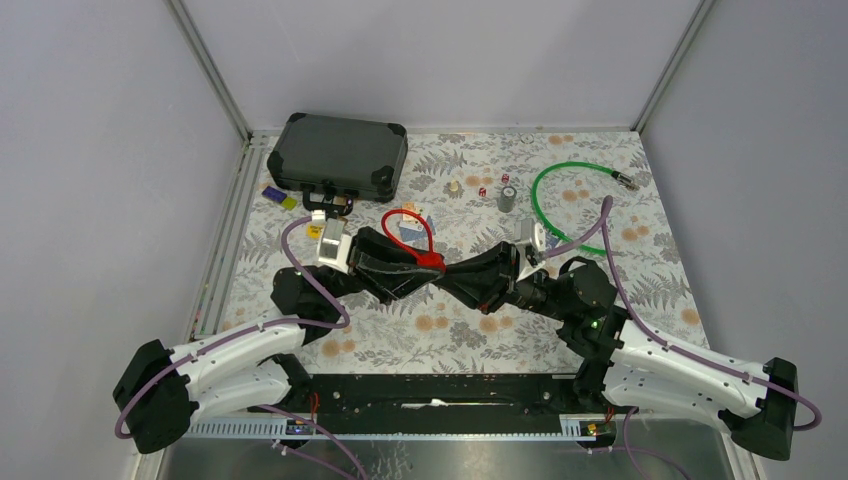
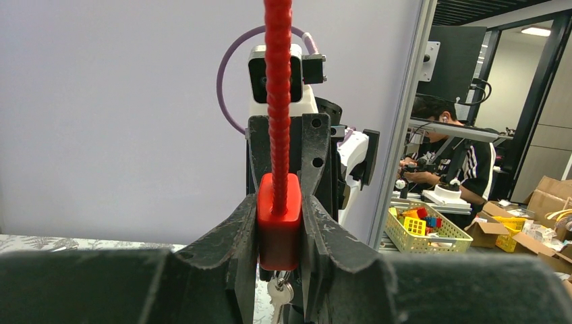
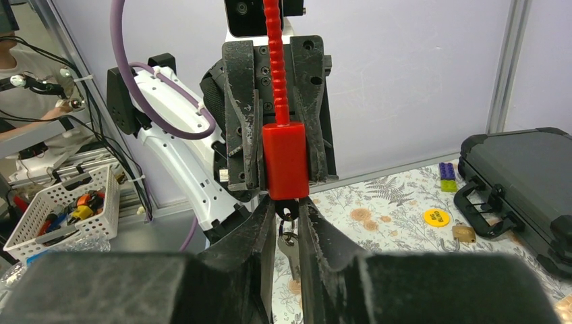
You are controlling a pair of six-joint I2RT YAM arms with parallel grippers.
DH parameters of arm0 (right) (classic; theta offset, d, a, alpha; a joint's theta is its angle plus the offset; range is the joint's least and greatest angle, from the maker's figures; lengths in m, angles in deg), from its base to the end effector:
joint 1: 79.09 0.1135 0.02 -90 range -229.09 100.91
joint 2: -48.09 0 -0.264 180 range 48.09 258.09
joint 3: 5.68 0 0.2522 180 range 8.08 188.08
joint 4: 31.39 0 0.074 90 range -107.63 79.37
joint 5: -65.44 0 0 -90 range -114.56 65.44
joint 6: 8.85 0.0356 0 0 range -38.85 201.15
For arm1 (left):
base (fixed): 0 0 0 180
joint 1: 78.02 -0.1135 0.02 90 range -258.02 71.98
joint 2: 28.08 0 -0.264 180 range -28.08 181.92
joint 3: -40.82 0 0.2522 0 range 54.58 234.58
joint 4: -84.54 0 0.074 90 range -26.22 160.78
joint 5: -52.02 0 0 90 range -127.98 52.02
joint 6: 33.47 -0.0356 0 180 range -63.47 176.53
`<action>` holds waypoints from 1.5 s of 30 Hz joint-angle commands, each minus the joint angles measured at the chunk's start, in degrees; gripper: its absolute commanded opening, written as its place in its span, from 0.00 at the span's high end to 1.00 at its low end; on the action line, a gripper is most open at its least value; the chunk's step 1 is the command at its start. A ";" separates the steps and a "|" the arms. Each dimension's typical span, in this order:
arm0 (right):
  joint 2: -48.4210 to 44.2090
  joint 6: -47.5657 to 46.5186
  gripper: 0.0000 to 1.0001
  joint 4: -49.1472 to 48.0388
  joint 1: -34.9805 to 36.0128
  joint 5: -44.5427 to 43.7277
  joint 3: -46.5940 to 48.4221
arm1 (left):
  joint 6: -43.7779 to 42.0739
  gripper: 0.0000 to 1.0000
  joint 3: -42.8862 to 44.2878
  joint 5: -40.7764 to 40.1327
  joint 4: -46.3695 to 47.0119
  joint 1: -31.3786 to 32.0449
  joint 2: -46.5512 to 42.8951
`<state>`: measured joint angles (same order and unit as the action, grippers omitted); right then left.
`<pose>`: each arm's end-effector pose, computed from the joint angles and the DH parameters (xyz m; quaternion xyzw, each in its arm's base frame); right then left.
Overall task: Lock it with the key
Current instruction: Lock the lock.
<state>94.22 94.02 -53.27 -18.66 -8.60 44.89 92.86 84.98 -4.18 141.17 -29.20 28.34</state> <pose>0.0830 0.1662 0.3713 -0.3186 0.4305 0.5610 0.6313 0.1131 -0.1594 0.3523 0.3067 0.3397 -0.6797 0.5732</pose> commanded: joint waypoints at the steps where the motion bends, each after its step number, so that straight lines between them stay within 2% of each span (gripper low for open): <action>1: -0.56 -1.16 1.00 -1.46 -0.13 -1.64 2.62 | 0.33 1.00 2.03 -0.20 4.25 0.04 0.05; 5: -0.06 -2.26 1.00 -1.03 -0.13 -3.83 2.66 | -0.17 1.00 2.70 -0.92 1.72 0.02 0.00; 12: 0.86 -5.96 1.00 2.07 -0.15 -12.63 4.17 | -2.18 1.00 3.36 -3.64 -4.03 0.05 -0.78; 20: 6.17 -11.23 1.00 6.80 -0.13 -22.13 7.78 | -4.15 1.00 3.69 -10.28 -10.36 0.05 -1.70; 21: 6.30 -11.69 0.97 6.78 -0.14 -22.01 7.85 | -4.47 1.00 3.64 -10.67 -10.96 0.05 -1.94; 24: 4.29 -11.95 0.62 3.57 -0.13 -18.75 5.88 | -5.23 1.00 3.05 -11.18 -11.09 0.03 -2.72; 26: 2.35 -11.55 0.45 1.53 -0.16 -15.21 3.94 | -5.39 1.00 2.64 -11.20 -10.71 0.04 -3.13; 28: 0.57 -11.14 0.34 1.48 -0.13 -11.51 3.09 | -5.25 1.00 2.29 -11.00 -9.90 0.05 -3.24; 31: -1.45 -10.22 0.28 2.53 -0.13 -7.39 2.72 | -4.45 1.00 1.73 -10.31 -7.71 0.04 -3.12; 35: -3.03 -8.88 0.27 4.39 -0.13 -4.44 2.88 | -3.25 1.00 1.08 -9.34 -4.92 0.05 -2.82; 45: -4.75 -7.93 0.41 5.47 -0.18 -5.43 2.59 | -0.81 1.00 1.48 -5.43 -0.43 0.03 -1.77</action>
<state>90.01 85.40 -46.56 -18.82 -14.59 47.39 90.50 85.94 -12.50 133.98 -29.29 26.40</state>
